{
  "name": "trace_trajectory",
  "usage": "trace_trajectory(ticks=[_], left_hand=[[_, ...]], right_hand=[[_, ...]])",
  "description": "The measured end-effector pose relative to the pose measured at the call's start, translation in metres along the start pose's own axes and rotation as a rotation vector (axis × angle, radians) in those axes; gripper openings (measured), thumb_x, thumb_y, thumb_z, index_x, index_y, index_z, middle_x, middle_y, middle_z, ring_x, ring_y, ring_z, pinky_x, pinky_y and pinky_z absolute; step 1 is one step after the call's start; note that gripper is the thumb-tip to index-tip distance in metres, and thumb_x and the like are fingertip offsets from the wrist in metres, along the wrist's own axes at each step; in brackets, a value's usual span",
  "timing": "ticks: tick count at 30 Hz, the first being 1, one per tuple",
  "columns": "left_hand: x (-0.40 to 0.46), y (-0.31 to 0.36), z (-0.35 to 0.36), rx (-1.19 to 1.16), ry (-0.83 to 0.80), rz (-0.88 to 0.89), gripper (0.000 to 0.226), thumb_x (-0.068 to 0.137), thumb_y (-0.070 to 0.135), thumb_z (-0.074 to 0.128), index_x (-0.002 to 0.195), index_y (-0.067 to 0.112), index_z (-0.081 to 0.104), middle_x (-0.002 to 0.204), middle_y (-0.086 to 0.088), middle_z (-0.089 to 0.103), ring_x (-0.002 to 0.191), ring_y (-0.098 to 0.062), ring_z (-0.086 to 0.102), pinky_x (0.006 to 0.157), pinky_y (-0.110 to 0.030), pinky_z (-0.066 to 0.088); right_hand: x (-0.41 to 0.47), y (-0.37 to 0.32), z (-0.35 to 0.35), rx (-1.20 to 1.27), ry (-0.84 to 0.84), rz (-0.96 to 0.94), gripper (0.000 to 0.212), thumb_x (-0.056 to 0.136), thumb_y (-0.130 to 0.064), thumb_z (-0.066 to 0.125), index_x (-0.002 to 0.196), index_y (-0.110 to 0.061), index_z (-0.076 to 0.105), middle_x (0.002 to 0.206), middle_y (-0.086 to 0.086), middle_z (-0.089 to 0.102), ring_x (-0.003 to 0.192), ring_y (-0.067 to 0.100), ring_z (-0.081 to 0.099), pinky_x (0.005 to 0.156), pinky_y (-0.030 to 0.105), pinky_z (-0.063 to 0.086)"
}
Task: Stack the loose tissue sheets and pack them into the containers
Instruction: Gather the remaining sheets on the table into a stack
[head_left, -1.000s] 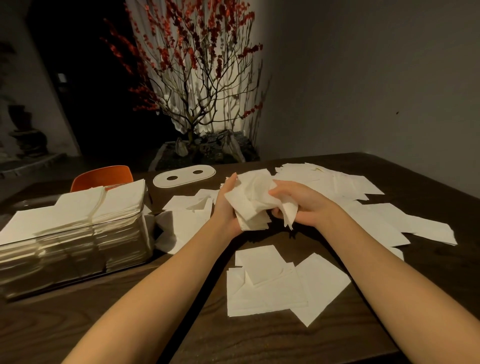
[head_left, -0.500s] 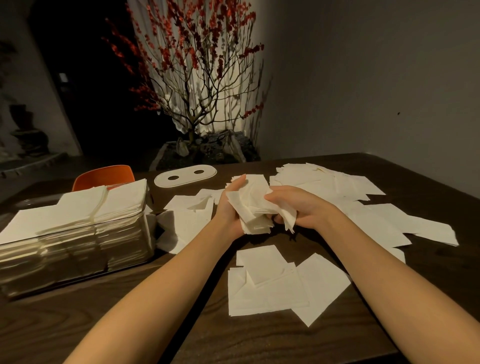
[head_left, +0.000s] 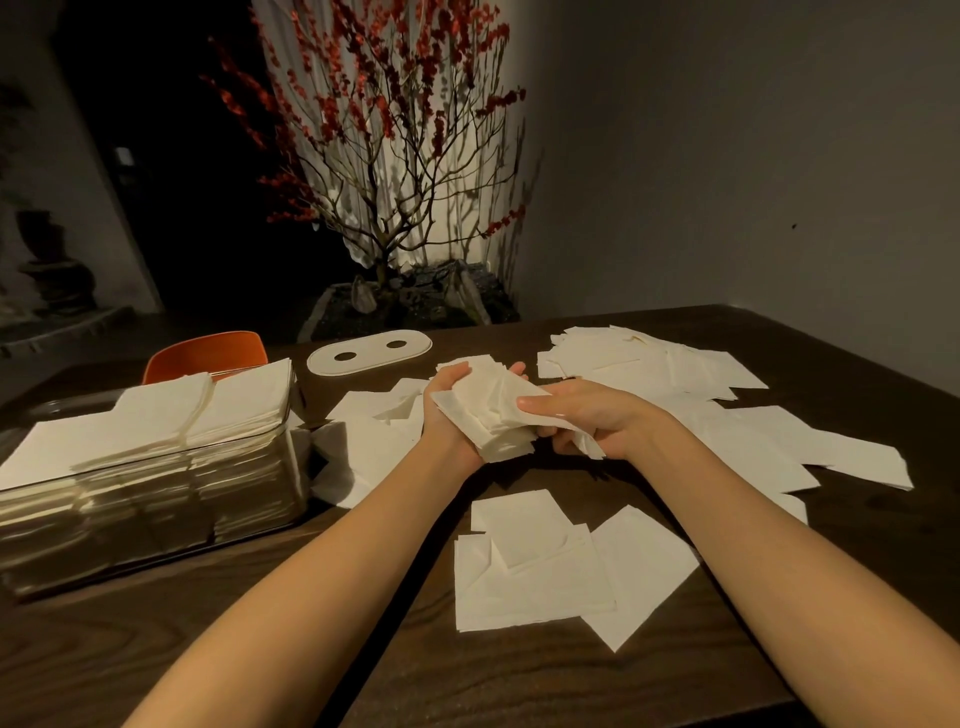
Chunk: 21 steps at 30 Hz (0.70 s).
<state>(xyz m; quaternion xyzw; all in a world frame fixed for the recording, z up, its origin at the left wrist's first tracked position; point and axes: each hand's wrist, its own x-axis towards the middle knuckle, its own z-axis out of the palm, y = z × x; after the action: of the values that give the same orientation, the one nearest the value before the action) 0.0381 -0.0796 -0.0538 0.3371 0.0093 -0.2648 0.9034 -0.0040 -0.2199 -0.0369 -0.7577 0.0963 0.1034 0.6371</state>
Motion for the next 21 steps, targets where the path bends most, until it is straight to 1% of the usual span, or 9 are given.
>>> trace_trajectory(ticks=[2, 4, 6, 9, 12, 14, 17, 19, 21], left_hand=[[-0.002, 0.0, 0.003, -0.078, -0.008, 0.001, 0.041, 0.09, 0.042, 0.047, 0.121, 0.015, 0.047, 0.112, -0.015, 0.064, 0.099, -0.033, 0.059, 0.079, -0.051, 0.045], [-0.005, 0.0, 0.005, -0.136, 0.007, 0.021, 0.038, 0.092, 0.041, 0.046, 0.119, 0.014, 0.046, 0.107, -0.015, 0.063, 0.096, -0.033, 0.058, 0.076, -0.051, 0.045], [-0.006, 0.0, 0.006, -0.159, 0.04, 0.052, 0.037, 0.094, 0.04, 0.045, 0.12, 0.015, 0.044, 0.103, -0.015, 0.063, 0.094, -0.033, 0.058, 0.073, -0.051, 0.044], [-0.009, 0.0, 0.006, -0.167, 0.055, 0.081, 0.034, 0.095, 0.04, 0.043, 0.119, 0.015, 0.047, 0.102, -0.015, 0.065, 0.095, -0.033, 0.059, 0.073, -0.051, 0.046], [-0.013, 0.0, 0.009, -0.131, 0.111, 0.116, 0.027, 0.099, 0.038, 0.041, 0.105, 0.014, 0.053, 0.095, -0.012, 0.064, 0.088, -0.029, 0.059, 0.067, -0.043, 0.047], [-0.015, 0.001, 0.011, -0.09, 0.128, 0.126, 0.026, 0.098, 0.037, 0.043, 0.096, 0.014, 0.055, 0.091, -0.01, 0.065, 0.083, -0.026, 0.06, 0.065, -0.041, 0.047], [-0.016, 0.002, 0.01, -0.028, 0.143, 0.13, 0.019, 0.095, 0.032, 0.048, 0.094, 0.015, 0.055, 0.09, -0.009, 0.064, 0.08, -0.024, 0.06, 0.068, -0.04, 0.05], [-0.015, 0.003, 0.01, -0.045, 0.136, 0.114, 0.016, 0.091, 0.029, 0.051, 0.096, 0.014, 0.055, 0.091, -0.01, 0.063, 0.08, -0.024, 0.059, 0.073, -0.04, 0.05], [-0.014, 0.004, 0.008, -0.031, 0.129, 0.116, 0.016, 0.088, 0.027, 0.054, 0.097, 0.014, 0.054, 0.09, -0.01, 0.062, 0.08, -0.023, 0.059, 0.077, -0.04, 0.05]], right_hand=[[0.0, 0.0, 0.001, 0.089, -0.011, 0.018, 0.031, 0.086, -0.026, 0.069, 0.115, -0.018, 0.061, 0.103, 0.004, 0.064, 0.078, 0.017, 0.058, 0.05, 0.016, 0.046], [0.002, 0.0, 0.001, 0.193, -0.017, 0.041, 0.031, 0.086, -0.023, 0.069, 0.115, -0.016, 0.061, 0.102, 0.005, 0.064, 0.071, 0.016, 0.056, 0.044, 0.015, 0.043], [0.004, 0.002, 0.0, 0.265, -0.022, 0.055, 0.032, 0.088, -0.022, 0.068, 0.117, -0.013, 0.06, 0.1, 0.008, 0.064, 0.066, 0.015, 0.053, 0.043, 0.014, 0.042], [0.008, 0.007, 0.0, 0.38, -0.039, 0.065, 0.025, 0.094, -0.02, 0.058, 0.116, -0.008, 0.058, 0.089, 0.01, 0.062, 0.055, 0.012, 0.05, 0.043, 0.013, 0.04], [0.01, 0.009, 0.0, 0.508, -0.067, 0.072, 0.02, 0.096, -0.023, 0.054, 0.109, -0.008, 0.059, 0.084, 0.01, 0.061, 0.053, 0.012, 0.049, 0.043, 0.013, 0.039], [0.012, 0.009, 0.0, 0.577, -0.082, 0.076, 0.024, 0.096, -0.024, 0.054, 0.115, -0.009, 0.057, 0.086, 0.011, 0.06, 0.05, 0.012, 0.048, 0.042, 0.014, 0.039], [0.011, 0.009, 0.001, 0.496, -0.035, 0.063, 0.026, 0.096, -0.026, 0.054, 0.118, -0.012, 0.057, 0.09, 0.011, 0.06, 0.05, 0.011, 0.048, 0.041, 0.014, 0.039], [0.01, 0.007, 0.002, 0.332, 0.089, 0.054, 0.026, 0.097, -0.025, 0.054, 0.118, -0.01, 0.056, 0.086, 0.011, 0.059, 0.054, 0.011, 0.048, 0.043, 0.016, 0.039], [0.013, 0.004, 0.003, 0.242, 0.244, 0.047, 0.029, 0.097, -0.024, 0.053, 0.121, -0.007, 0.054, 0.084, 0.012, 0.057, 0.058, 0.012, 0.05, 0.043, 0.018, 0.04]])
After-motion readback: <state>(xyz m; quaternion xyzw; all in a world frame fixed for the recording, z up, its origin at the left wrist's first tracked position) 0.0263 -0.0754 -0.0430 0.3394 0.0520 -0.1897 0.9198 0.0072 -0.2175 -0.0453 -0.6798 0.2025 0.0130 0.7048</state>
